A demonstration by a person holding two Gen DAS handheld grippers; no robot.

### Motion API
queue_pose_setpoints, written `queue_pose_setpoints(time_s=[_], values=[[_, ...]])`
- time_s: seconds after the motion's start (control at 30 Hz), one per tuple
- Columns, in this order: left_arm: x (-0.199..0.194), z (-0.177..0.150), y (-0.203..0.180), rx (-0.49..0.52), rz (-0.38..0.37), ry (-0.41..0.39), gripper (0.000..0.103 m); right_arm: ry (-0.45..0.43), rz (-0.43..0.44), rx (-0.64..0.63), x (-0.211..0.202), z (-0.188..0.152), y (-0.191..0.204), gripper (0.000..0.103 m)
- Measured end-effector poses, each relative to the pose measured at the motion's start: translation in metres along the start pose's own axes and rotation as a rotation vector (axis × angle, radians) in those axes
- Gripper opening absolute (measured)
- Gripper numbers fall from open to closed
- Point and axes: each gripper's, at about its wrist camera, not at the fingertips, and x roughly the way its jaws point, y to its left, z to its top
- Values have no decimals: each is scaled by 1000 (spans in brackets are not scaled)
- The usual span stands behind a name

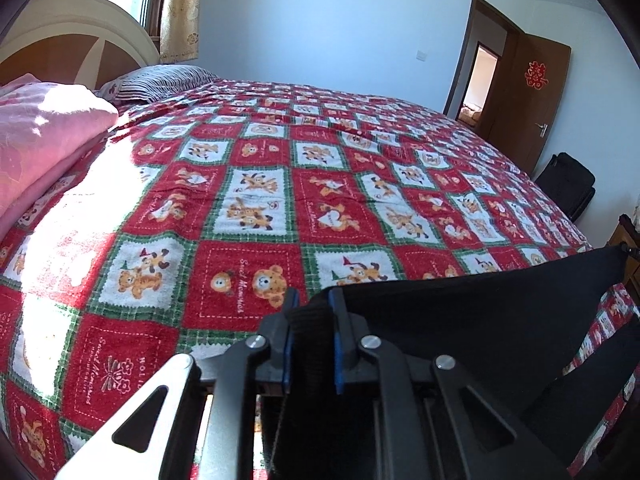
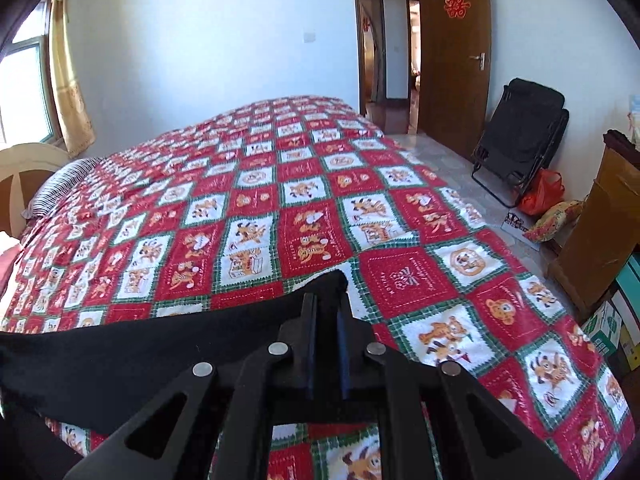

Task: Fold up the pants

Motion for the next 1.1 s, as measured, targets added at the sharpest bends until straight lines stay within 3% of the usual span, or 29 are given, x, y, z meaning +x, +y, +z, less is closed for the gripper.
queue_pose_setpoints(time_s=[0.2,0.4,0.73,0.93,1.1], values=[[-25,1,1,-9,-25,-72,16,-104,27,27,-47,-16,-13,8],[-56,-12,-1,-4,-61,-154,16,-152,58,58,-88,-44,-27,8],[-91,-64,-2,31,-117,-213,16,-108,59,130,-116,-109,-66,7],[-93,-109,6,4,-135,-171,16,-38,56,154,-116,-142,-84,5],[-92,-141,5,45,-115,-129,20,12,37,152,-115,-160,-88,5]])
